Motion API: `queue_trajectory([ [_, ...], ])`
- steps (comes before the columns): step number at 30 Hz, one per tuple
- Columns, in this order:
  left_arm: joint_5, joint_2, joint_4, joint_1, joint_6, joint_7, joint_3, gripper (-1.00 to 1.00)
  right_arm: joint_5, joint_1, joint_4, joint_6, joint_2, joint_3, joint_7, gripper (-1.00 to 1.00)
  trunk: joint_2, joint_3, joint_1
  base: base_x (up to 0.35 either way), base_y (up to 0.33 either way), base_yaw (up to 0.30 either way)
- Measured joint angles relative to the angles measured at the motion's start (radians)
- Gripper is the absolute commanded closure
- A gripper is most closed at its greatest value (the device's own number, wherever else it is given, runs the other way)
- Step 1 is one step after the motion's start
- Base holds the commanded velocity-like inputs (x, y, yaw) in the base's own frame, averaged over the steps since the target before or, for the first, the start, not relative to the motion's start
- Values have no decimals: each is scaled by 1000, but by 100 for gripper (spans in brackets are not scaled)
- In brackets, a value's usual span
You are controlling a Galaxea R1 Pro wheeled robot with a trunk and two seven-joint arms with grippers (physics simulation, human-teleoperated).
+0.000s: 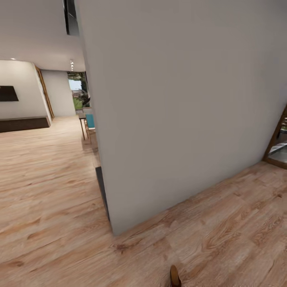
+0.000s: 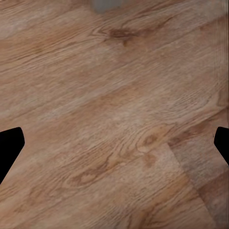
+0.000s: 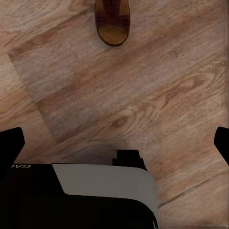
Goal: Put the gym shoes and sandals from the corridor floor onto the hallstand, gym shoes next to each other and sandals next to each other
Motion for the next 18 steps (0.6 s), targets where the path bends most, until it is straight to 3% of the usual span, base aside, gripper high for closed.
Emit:
queue_trajectory([
  [18, 0, 0, 0, 0, 1, 0, -1, -100, 0, 0, 0, 0, 0, 0, 0, -100, 0, 0, 0, 0, 0, -289],
])
